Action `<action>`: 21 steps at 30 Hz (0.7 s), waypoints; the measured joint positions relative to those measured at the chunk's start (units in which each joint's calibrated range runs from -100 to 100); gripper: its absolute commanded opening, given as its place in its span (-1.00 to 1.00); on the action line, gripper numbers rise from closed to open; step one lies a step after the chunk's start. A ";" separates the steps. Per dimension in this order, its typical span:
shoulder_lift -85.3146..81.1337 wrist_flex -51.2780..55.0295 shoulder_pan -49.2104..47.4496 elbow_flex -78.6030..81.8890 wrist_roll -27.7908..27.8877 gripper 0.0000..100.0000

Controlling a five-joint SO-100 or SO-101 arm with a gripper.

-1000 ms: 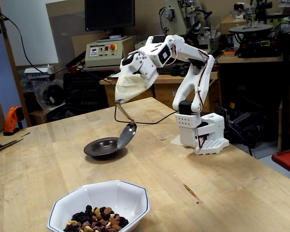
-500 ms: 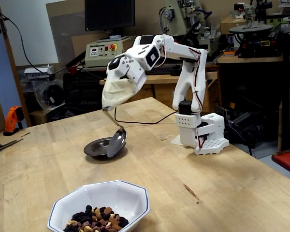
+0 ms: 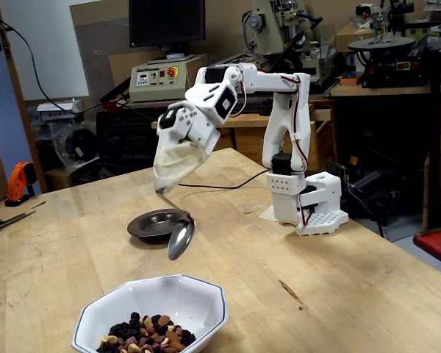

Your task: Use spoon to transfer food from the white bowl to brown plate

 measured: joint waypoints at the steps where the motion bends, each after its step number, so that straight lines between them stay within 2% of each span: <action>1: 0.52 0.00 0.00 0.00 0.00 -0.92; 21: 1.89 -2.09 0.00 -0.08 0.00 -0.92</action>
